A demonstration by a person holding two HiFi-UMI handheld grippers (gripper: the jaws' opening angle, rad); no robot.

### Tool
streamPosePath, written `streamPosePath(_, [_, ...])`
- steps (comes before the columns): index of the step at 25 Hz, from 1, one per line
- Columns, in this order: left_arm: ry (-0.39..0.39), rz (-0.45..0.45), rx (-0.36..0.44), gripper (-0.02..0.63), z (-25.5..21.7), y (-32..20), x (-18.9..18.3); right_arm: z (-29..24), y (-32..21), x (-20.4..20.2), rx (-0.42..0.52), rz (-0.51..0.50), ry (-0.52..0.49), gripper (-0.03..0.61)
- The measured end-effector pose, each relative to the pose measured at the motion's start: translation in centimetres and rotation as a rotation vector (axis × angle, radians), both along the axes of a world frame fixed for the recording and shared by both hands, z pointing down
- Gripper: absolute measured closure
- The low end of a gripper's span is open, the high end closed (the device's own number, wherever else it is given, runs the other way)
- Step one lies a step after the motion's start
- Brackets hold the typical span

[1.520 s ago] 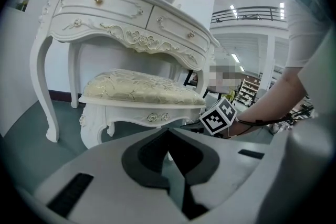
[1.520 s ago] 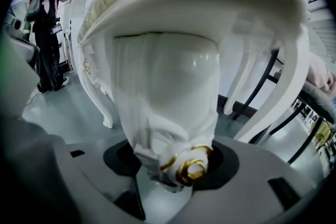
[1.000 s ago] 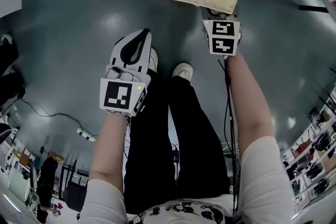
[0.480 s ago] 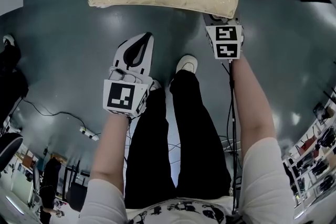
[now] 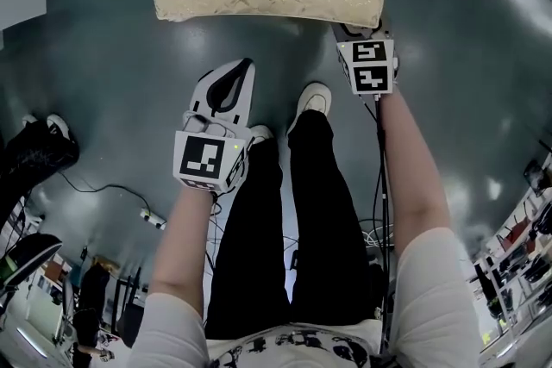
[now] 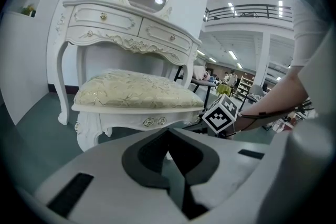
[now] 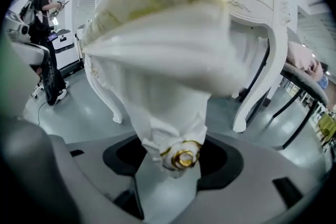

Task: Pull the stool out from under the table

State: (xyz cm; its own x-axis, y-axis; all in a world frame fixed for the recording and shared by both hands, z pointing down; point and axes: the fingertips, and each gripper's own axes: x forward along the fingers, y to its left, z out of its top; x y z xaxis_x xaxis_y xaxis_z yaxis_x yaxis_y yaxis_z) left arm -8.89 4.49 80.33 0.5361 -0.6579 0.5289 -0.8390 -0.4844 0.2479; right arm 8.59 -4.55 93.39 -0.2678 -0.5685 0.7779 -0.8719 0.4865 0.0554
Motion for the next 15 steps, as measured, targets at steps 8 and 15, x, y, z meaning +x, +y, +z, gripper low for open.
streamPosePath(8, [0.024, 0.007, 0.008, 0.597, -7.5, -0.2, 1.3, -6.9, 2.5, 1.9, -0.109, 0.157, 0.017, 0.322])
streamPosePath(15, [0.062, 0.014, 0.055, 0.597, -16.9, 0.4, 1.4, -20.5, 3.5, -0.2, 0.065, 0.211, -0.014, 0.543])
